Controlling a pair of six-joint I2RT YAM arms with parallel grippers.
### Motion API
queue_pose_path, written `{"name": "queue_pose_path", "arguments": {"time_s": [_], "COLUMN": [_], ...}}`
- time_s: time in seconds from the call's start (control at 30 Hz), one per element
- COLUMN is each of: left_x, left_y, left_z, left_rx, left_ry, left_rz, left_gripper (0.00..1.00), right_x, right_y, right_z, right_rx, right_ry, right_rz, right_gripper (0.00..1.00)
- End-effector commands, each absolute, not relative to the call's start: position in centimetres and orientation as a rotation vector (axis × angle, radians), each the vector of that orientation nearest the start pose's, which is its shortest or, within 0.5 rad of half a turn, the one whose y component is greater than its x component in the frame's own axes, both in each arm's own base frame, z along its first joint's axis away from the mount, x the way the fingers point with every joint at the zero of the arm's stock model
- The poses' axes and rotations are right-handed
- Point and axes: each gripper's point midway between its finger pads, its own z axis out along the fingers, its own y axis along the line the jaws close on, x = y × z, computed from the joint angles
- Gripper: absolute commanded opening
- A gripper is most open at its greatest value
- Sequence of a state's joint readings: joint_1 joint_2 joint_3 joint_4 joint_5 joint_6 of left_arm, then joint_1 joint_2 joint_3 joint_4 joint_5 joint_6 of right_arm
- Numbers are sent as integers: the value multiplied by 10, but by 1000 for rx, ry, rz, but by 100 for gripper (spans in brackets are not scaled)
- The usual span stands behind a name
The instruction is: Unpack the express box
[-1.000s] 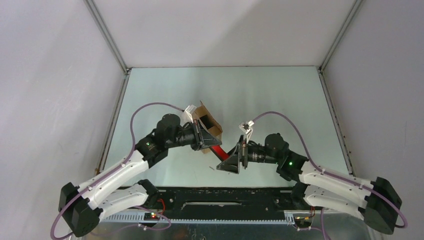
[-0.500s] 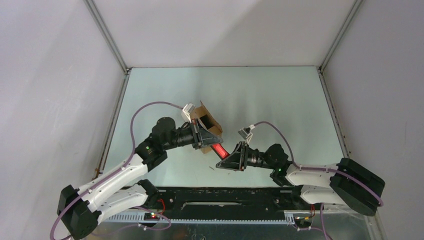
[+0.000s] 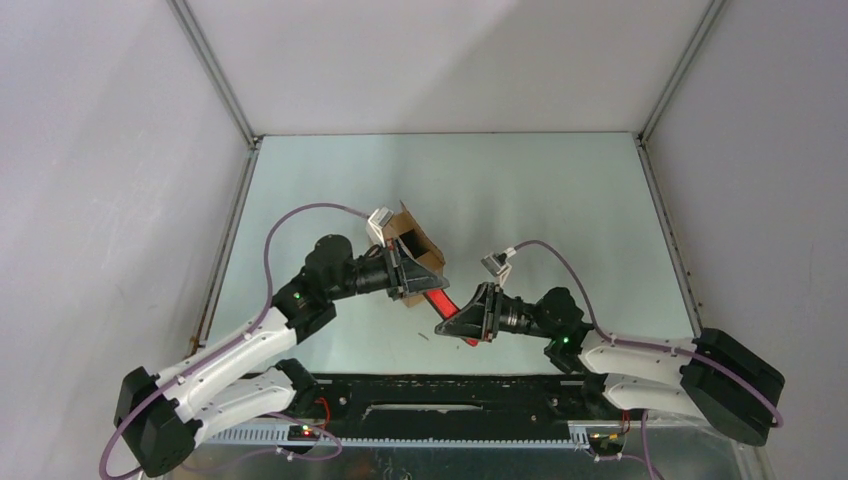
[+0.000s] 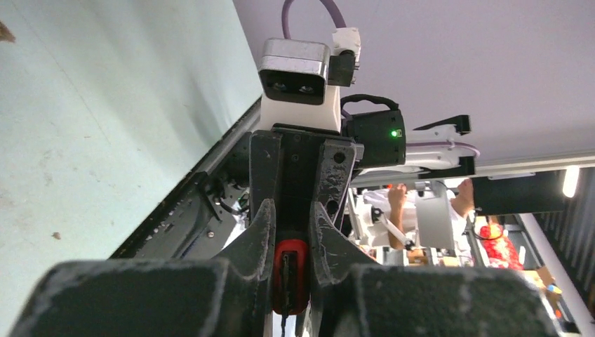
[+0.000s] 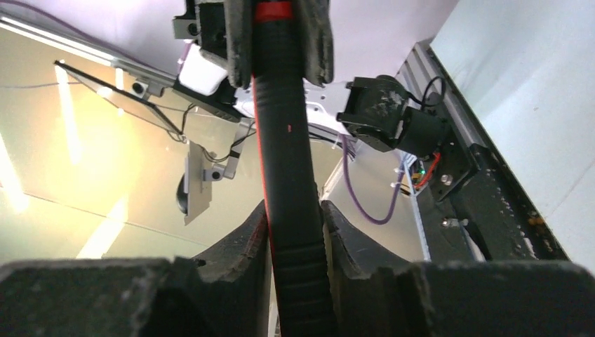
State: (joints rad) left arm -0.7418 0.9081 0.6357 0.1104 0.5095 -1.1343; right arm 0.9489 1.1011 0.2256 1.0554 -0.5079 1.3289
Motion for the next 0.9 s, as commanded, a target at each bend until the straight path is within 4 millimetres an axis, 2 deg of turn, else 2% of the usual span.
{"name": "queue_pose_path", "arguments": {"time_s": [0.0, 0.03, 0.07, 0.13, 0.17, 0.2, 0.23, 0.27, 0.33, 0.4, 0.57, 0.63, 0.87], "left_x": [145, 145, 145, 147, 150, 156, 160, 167, 176, 184, 197, 205, 246], "left_y": [-304, -305, -305, -304, -302, -296, -288, -280, -264, -244, -182, -176, -181], "left_z": [262, 260, 259, 256, 252, 244, 234, 230, 226, 219, 199, 194, 167], "left_rx": [90, 85, 80, 65, 34, -15, -74, -133, -241, -349, -685, -714, -705], "left_ry": [2077, 2081, 2085, 2102, 2124, 2163, 2212, 2234, 2261, 2305, 2391, 2421, 2577], "left_rz": [-1736, -1734, -1732, -1715, -1679, -1610, -1527, -1446, -1325, -1159, -694, -592, -255], "left_gripper": [0, 0, 0, 0, 5, 15, 39, 56, 74, 85, 89, 89, 88], "right_x": [87, 88, 88, 88, 87, 87, 86, 86, 87, 88, 85, 82, 80], "right_y": [325, 325, 325, 326, 327, 327, 327, 326, 322, 317, 307, 304, 302], "right_z": [259, 259, 259, 258, 256, 253, 247, 242, 228, 211, 190, 181, 165], "right_rx": [-236, -229, -230, -233, -232, -228, -222, -215, -189, -166, -156, -145, -114], "right_ry": [1724, 1726, 1730, 1747, 1760, 1782, 1815, 1838, 1901, 1978, 2045, 2060, 2105], "right_rz": [2108, 2103, 2098, 2093, 2090, 2083, 2070, 2055, 2003, 1924, 1857, 1855, 1846], "right_gripper": [23, 21, 16, 0, 0, 0, 0, 0, 0, 0, 0, 0, 0]}}
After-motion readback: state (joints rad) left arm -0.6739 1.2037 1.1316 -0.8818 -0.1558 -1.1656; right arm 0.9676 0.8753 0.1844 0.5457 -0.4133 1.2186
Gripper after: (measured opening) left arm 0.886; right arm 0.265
